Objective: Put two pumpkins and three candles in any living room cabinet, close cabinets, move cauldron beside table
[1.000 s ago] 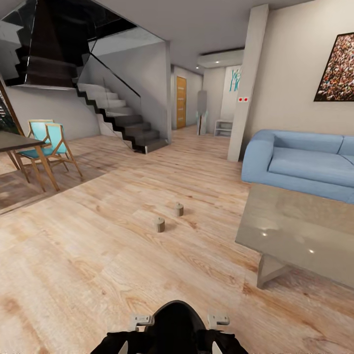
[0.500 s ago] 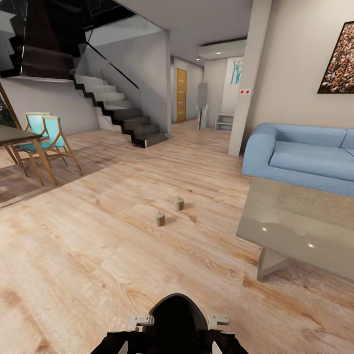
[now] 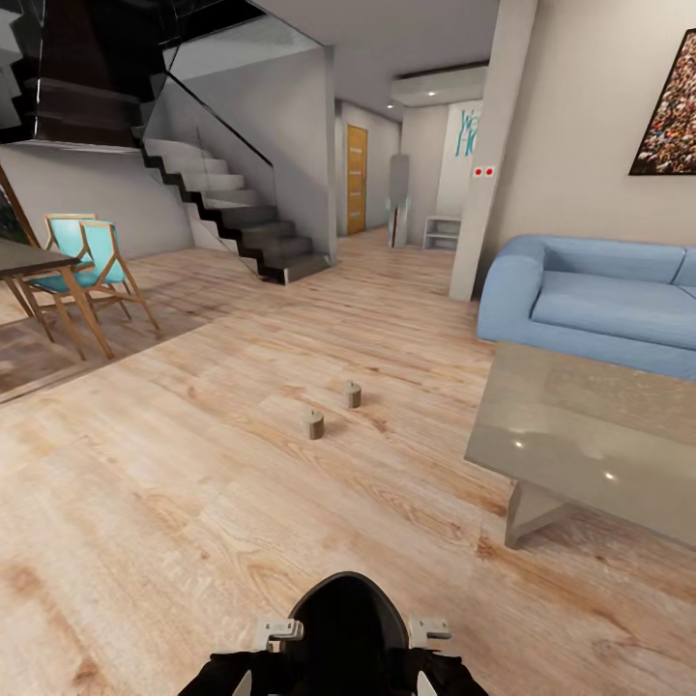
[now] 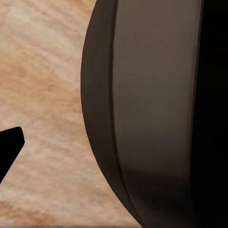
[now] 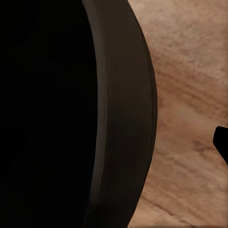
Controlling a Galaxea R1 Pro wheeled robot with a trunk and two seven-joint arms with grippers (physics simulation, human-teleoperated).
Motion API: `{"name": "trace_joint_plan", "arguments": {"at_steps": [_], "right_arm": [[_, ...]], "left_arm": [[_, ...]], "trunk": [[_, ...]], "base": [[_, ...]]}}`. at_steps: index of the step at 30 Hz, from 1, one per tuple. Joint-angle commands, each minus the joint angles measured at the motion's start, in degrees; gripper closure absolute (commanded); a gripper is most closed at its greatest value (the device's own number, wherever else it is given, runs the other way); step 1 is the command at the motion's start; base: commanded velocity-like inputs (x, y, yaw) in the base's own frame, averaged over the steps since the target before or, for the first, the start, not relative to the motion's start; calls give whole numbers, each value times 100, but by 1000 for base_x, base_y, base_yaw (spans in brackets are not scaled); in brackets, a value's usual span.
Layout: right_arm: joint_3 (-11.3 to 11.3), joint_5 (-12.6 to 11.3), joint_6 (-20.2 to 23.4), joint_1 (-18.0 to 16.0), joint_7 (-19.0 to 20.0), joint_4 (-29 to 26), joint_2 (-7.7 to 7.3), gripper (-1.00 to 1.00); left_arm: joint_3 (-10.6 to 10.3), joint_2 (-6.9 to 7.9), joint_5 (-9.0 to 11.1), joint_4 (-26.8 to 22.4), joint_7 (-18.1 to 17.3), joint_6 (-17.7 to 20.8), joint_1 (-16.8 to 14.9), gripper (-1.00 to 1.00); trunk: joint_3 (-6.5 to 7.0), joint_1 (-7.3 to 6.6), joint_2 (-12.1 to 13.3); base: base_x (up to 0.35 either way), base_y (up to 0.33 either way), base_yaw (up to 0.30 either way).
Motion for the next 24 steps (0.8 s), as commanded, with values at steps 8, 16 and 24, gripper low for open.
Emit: {"name": "trace_joint_plan", "arguments": {"at_steps": [8, 16, 24], "right_arm": [[44, -59, 27, -1, -53, -11, -5, 100], [44, -54, 27, -1, -49, -11, -5, 100], [44, -54, 27, -1, -47, -11, -5, 100]], "left_arm": [[-11, 2, 15, -12, -5, 34, 0, -100], [-9, 2, 15, -12, -5, 34, 0, -100], [-12, 2, 15, -12, -5, 34, 0, -100]], "trunk": [[-5, -1, -2], [-5, -1, -2], [-5, -1, -2]], "base": [[0, 0, 0], [0, 0, 0], [0, 0, 0]]}}
